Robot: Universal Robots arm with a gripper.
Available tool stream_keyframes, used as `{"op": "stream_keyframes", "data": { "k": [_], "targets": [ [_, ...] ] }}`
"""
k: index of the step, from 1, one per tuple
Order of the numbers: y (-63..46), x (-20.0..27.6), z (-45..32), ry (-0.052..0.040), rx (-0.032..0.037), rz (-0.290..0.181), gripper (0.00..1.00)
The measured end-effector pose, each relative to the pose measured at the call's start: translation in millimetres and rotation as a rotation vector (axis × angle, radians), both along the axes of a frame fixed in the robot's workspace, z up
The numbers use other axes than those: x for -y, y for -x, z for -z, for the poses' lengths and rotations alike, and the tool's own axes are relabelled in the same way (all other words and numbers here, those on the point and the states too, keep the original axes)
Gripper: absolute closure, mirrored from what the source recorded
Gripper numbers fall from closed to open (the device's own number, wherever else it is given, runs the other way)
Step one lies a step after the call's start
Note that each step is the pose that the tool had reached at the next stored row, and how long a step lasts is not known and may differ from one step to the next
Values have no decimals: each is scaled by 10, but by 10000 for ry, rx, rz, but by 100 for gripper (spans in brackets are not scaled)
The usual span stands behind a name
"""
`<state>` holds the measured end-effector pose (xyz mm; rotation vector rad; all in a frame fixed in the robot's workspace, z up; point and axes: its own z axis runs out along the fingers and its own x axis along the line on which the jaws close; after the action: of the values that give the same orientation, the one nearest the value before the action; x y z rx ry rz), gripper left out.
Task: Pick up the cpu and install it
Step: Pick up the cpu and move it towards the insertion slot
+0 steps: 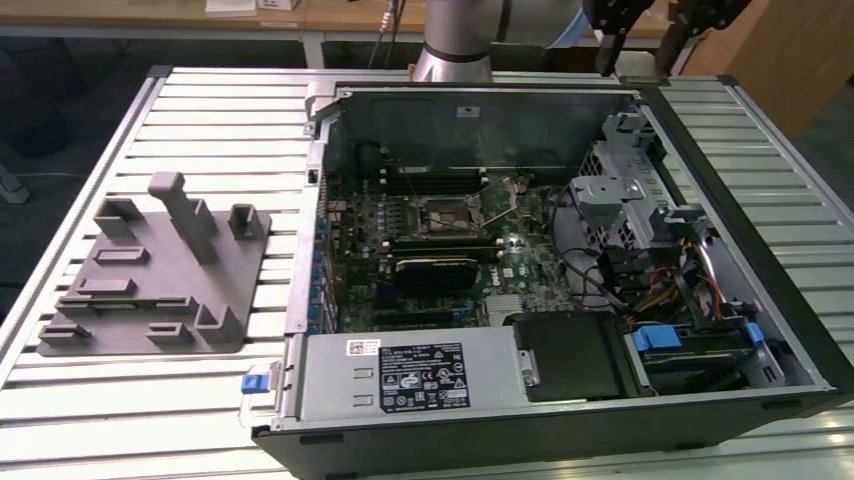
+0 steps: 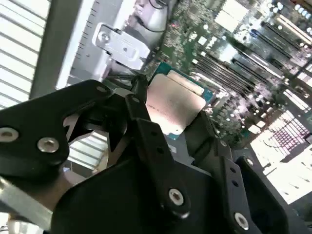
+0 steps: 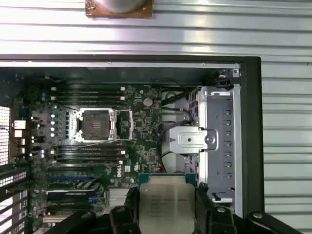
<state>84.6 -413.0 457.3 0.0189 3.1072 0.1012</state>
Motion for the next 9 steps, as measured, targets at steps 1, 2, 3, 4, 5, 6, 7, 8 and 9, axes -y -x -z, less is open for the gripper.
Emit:
{"op": "stream_keyframes", "data": {
  "k": [1, 2, 3, 4, 5, 6, 7, 8, 9],
  "targets": [
    [11, -1, 0, 0, 1, -1, 45],
    [26, 0, 0, 1, 1, -2, 45],
    [40, 0, 0, 0, 0, -2, 45],
    [55, 0, 0, 1, 1, -1, 45],
    [68, 0, 0, 1, 1, 0, 45],
    [71, 1, 0, 0, 1, -1, 45],
    [71, 1, 0, 0, 0, -1, 45],
    [71, 0, 0, 0, 0, -2, 45],
    [71, 0, 0, 0, 0, -2, 45]
  ]
}}
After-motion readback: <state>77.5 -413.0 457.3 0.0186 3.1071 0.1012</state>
